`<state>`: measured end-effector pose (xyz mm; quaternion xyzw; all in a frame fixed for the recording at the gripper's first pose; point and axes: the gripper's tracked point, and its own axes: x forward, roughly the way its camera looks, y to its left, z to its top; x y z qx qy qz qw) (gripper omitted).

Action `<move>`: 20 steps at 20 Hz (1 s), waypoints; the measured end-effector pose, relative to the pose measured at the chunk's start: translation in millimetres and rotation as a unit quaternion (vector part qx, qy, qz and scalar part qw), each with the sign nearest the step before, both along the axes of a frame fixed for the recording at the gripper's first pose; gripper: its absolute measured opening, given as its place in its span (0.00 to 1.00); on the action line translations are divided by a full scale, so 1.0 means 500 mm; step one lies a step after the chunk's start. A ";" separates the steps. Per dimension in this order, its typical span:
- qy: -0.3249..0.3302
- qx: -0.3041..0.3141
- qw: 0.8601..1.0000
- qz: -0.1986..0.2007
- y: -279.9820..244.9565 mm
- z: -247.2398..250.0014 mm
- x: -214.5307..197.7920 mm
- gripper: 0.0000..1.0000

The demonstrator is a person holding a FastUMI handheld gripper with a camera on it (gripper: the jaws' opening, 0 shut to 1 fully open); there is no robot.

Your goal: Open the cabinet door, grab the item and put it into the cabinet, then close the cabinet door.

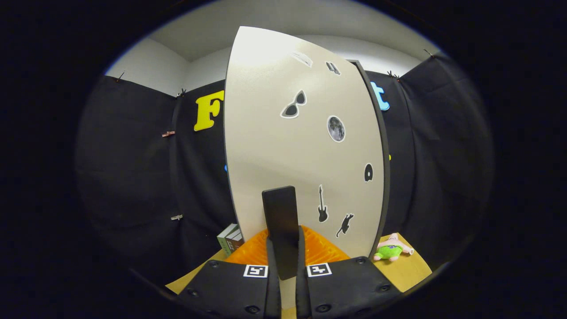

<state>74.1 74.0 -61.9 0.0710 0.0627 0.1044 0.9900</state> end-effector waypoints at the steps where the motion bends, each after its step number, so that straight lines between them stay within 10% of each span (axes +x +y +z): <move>1: -0.003 -0.001 1.000 -0.003 -0.012 0.002 -0.008 0.17; 20: -0.009 0.001 0.995 -0.103 -0.221 0.012 -0.078 0.15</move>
